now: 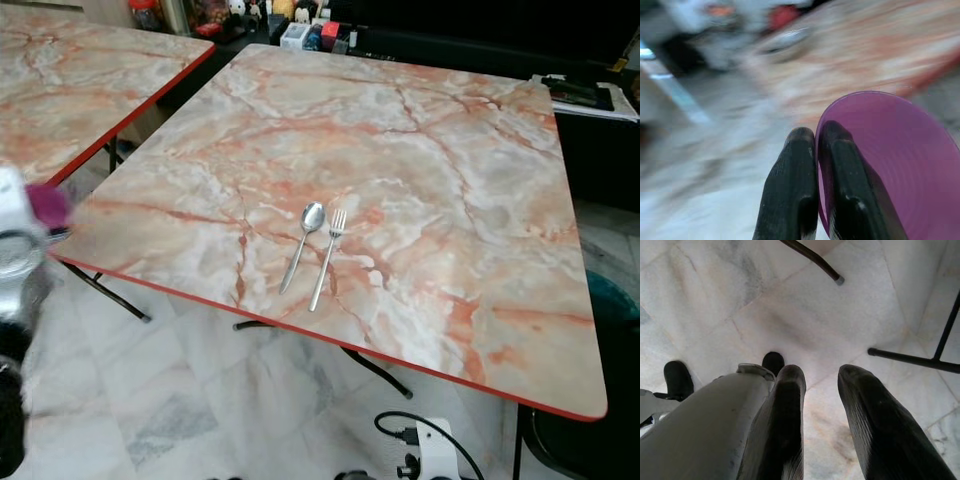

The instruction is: Setting the table

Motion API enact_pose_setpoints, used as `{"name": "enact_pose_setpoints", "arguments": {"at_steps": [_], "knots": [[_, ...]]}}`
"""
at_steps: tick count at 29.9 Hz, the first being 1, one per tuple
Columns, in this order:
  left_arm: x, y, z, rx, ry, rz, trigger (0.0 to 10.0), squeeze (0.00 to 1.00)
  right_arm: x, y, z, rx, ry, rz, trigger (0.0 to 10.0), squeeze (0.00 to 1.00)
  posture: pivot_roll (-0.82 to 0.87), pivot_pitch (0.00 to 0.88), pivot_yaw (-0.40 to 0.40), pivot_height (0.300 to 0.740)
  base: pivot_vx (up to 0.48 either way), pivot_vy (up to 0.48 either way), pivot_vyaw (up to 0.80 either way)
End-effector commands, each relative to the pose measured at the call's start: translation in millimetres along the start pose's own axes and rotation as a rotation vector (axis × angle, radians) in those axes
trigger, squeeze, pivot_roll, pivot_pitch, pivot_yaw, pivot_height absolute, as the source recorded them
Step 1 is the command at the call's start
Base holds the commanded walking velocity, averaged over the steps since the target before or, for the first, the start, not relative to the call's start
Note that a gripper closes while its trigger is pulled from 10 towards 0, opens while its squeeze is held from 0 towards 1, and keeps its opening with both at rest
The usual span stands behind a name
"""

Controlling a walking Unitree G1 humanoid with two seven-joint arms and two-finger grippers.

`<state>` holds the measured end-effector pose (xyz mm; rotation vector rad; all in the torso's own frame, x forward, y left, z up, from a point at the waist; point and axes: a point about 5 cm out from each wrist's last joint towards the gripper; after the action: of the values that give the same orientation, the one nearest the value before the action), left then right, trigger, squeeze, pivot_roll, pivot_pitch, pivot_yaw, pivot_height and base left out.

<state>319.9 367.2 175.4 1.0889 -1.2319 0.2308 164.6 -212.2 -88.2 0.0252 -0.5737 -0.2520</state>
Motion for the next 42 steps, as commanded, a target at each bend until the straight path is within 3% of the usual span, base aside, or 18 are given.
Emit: {"name": "enact_pose_setpoints", "arguments": {"at_steps": [1,3,5,6,7,8,12,14,15,18,24,25,31,35,37,39,42], "knots": [[-26.0,16.6,-1.2,0.092,0.069,-0.06,10.0,0.0,-5.5,-2.4,1.2,-0.004,0.015,0.005,10.0,0.0,-0.09,0.081,-0.019,0.74,0.0,0.0,0.0],[-48.9,25.3,1.7,0.133,0.135,-0.076,10.0,0.0,-5.9,-3.0,1.4,-0.004,0.016,0.006,10.0,0.0,-0.08,0.081,-0.019,0.74,0.0,0.0,0.0],[-52.5,26.0,2.5,0.138,0.148,-0.072,10.0,0.0,-5.9,-3.2,1.4,-0.004,0.017,0.006,10.0,0.0,-0.08,0.081,-0.02,0.74,0.0,0.0,0.0],[-70.9,26.0,8.8,0.151,0.194,-0.118,10.0,0.0,-6.1,-3.6,1.5,-0.004,0.018,0.008,10.0,0.0,-0.08,0.081,-0.021,0.74,0.0,0.0,0.0],[-94.4,17.8,19.6,0.104,0.265,-0.15,10.0,0.0,-6.1,-4.0,1.6,-0.004,0.018,0.01,10.0,0.0,-0.08,0.084,-0.022,0.74,0.0,0.0,0.0],[-105.1,11.1,25.8,0.058,0.302,-0.164,10.0,0.0,-6.1,-4.2,1.6,-0.004,0.018,0.011,10.0,0.0,-0.08,0.085,-0.023,0.74,0.0,0.0,0.0],[-126.9,-11.2,44.0,-0.102,0.383,-0.168,10.0,0.0,-5.9,-4.5,1.6,-0.005,0.018,0.012,10.0,0.0,-0.09,0.091,-0.027,0.74,0.0,0.0,0.0],[-141.7,-40.5,67.5,-0.298,0.414,-0.159,10.0,0.0,-5.6,-4.8,1.7,-0.007,0.016,0.011,10.0,0.0,-0.09,0.095,-0.029,0.74,0.0,0.0,0.0],[-147.7,-63.6,88.4,-0.424,0.386,-0.184,10.0,0.0,-5.5,-5.1,1.7,-0.01,0.015,0.01,10.0,0.0,-0.09,0.098,-0.031,0.74,0.0,0.0,0.0],[-150.0,-82.2,105.6,-0.543,0.354,-0.199,10.0,0.0,-5.0,-5.2,1.6,-0.011,0.014,0.009,10.0,0.0,-0.09,0.105,-0.032,0.74,0.0,0.0,0.0],[-152.4,-120.2,148.4,-0.733,0.364,-0.101,10.0,0.0,-4.0,-4.1,1.2,-0.01,0.012,0.004,10.0,0.0,-0.09,0.118,-0.031,0.74,0.0,0.0,0.0],[-152.4,-120.2,148.4,-0.733,0.364,-0.101,10.0,0.0,-4.0,-4.1,1.2,-0.01,0.012,0.004,10.0,0.0,-0.09,0.118,-0.031,0.74,0.0,0.0,0.0],[-167.1,-139.3,190.6,-0.87,0.426,-0.123,10.0,0.0,-3.4,-3.2,0.9,-0.008,0.012,0.006,10.0,0.0,-0.09,0.124,-0.034,0.74,0.0,0.0,0.0],[-168.1,-140.8,194.6,-0.882,0.427,-0.116,10.0,0.0,-3.4,-3.2,1.0,-0.009,0.012,0.005,10.0,0.0,-0.09,0.124,-0.034,0.74,0.0,0.0,0.0],[-171.5,-146.1,208.6,-0.939,0.425,-0.152,10.0,0.0,-3.4,-3.9,1.1,-0.009,0.012,0.006,10.0,0.0,-0.09,0.128,-0.033,0.74,0.0,0.0,0.0],[-174.3,-148.0,216.9,-0.952,0.448,-0.124,10.0,0.0,-3.5,-4.1,1.2,-0.009,0.011,0.004,10.0,0.0,-0.09,0.13,-0.033,0.74,0.0,0.0,0.0],[-176.6,-147.3,219.1,-0.95,0.457,-0.123,10.0,0.0,-3.7,-4.3,1.2,-0.01,0.011,0.004,10.0,0.0,-0.09,0.133,-0.034,0.74,0.0,0.087,0.0]]}}
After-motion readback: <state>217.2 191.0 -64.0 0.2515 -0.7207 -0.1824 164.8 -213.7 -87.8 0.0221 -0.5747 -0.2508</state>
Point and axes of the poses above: a point about 5 cm out from each wrist's last joint towards the gripper, its own z axis pointing back from the gripper into the wrist, its own x axis along the axis of the wrist's last joint, y = z × x, and after that the axes turned 14 degrees about -z, right-handed
